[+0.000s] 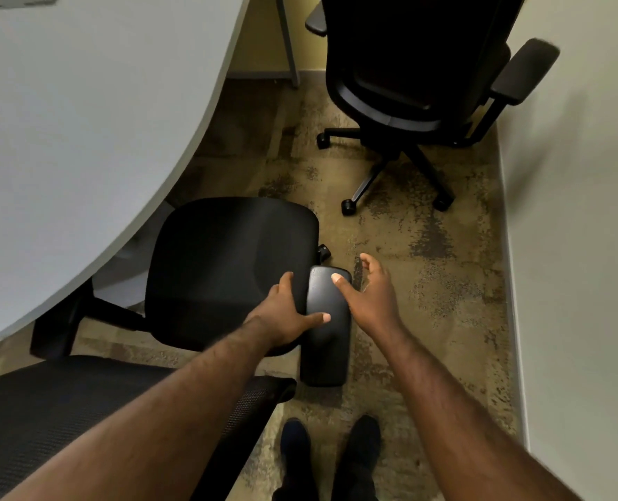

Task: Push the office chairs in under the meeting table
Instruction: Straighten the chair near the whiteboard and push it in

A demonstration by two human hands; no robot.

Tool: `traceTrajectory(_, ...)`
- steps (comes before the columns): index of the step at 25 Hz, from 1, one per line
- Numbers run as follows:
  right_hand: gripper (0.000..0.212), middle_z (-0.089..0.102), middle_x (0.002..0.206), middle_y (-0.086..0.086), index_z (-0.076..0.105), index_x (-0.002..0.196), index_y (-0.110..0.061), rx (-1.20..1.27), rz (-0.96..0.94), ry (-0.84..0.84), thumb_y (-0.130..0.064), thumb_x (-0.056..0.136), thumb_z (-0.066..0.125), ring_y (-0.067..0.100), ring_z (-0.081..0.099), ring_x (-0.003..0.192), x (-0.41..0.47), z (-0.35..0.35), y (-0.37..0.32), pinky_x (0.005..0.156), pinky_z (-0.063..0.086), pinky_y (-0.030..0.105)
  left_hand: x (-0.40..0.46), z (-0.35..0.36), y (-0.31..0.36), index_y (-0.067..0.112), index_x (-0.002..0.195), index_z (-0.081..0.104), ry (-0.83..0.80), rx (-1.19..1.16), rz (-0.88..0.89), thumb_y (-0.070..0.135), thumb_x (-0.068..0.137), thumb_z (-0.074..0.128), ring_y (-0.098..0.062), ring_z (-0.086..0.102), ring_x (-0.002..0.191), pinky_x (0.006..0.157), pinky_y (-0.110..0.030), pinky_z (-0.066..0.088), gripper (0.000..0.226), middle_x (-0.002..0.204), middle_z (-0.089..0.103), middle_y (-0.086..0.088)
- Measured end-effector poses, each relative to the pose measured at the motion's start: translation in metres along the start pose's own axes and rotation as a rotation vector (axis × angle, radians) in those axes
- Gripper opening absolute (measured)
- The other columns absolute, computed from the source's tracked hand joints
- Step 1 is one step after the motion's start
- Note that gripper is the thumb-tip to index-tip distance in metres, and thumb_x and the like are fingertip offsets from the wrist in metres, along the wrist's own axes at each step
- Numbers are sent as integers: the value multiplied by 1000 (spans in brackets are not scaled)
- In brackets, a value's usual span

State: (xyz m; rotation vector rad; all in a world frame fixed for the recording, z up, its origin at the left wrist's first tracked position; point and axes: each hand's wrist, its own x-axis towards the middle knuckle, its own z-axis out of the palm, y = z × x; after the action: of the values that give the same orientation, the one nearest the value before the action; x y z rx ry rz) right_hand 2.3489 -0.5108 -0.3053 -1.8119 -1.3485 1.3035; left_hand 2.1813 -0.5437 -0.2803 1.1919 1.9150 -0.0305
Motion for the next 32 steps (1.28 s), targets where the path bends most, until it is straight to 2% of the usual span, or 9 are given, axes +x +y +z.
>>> traceTrajectory(3, 65, 41, 143, 1, 42, 138, -23, -90, -119, -28, -41, 82, 69, 18, 44, 126, -13, -24, -35, 90, 40, 29, -22, -25, 13, 30, 153, 5, 33, 40, 35, 65, 67, 74, -24, 34, 140, 109, -45, 38, 116, 159, 22, -4)
traceTrajectory(8, 64, 40, 144, -2, 42, 138, -25, -149, -269, -4, -43, 82, 68, 16, 42, 126, -41, -55, -94, 89, 39, 28, -69, -67, 33, 33, 151, 12, 123, 88, 115, 64, 70, 73, -21, 39, 136, 106, -45, 42, 106, 157, 26, 0)
traceTrajectory(11, 63, 38, 145, -4, 42, 137, -28, -178, -350, 30, -45, 82, 67, 15, 41, 126, -61, -70, -125, 88, 37, 27, -101, -97, 37, 32, 151, 17, 195, 75, 178, 64, 71, 72, -19, 38, 137, 107, -44, 41, 102, 157, 27, 2)
traceTrajectory(17, 59, 42, 140, -3, 45, 133, -27, -257, -516, 105, -45, 81, 67, 4, 38, 115, -116, -86, -188, 86, 37, 26, -172, -165, 26, 24, 145, 35, 290, 64, 341, 60, 75, 72, -19, 46, 129, 106, -41, 43, 87, 148, 42, -1)
traceTrajectory(20, 57, 43, 141, -2, 47, 132, -27, -269, -558, 138, -44, 82, 67, 10, 42, 120, -156, -85, -211, 87, 37, 27, -210, -191, 5, 25, 139, 44, 302, 63, 430, 58, 78, 70, -15, 50, 122, 98, -31, 44, 75, 142, 47, 0)
traceTrajectory(24, 51, 49, 136, -1, 52, 127, -27, -253, -595, 152, -44, 82, 68, 14, 48, 119, -223, -72, -226, 87, 43, 31, -265, -214, -40, 27, 128, 56, 344, 90, 570, 55, 81, 69, -10, 53, 111, 86, -23, 42, 56, 131, 55, 5)
traceTrajectory(27, 45, 53, 127, -7, 55, 122, -30, -266, -621, 109, -45, 81, 67, 9, 50, 113, -282, -51, -231, 86, 46, 31, -306, -223, -89, 30, 123, 58, 361, 100, 611, 53, 82, 68, -13, 55, 112, 88, -29, 47, 48, 127, 57, 6)
traceTrajectory(29, 35, 58, 110, -16, 60, 113, -32, -273, -635, 61, -46, 82, 67, 1, 54, 99, -319, -35, -233, 79, 48, 26, -329, -228, -123, 29, 120, 60, 393, 95, 602, 51, 82, 69, -13, 57, 107, 89, -35, 51, 45, 122, 59, 7)
traceTrajectory(32, 21, 63, 91, -19, 64, 99, -32, -277, -635, -56, -44, 83, 67, -1, 60, 83, -367, -9, -234, 68, 50, 20, -356, -233, -175, 29, 110, 65, 419, 66, 626, 49, 83, 70, -10, 60, 94, 81, -37, 54, 34, 111, 64, 9)
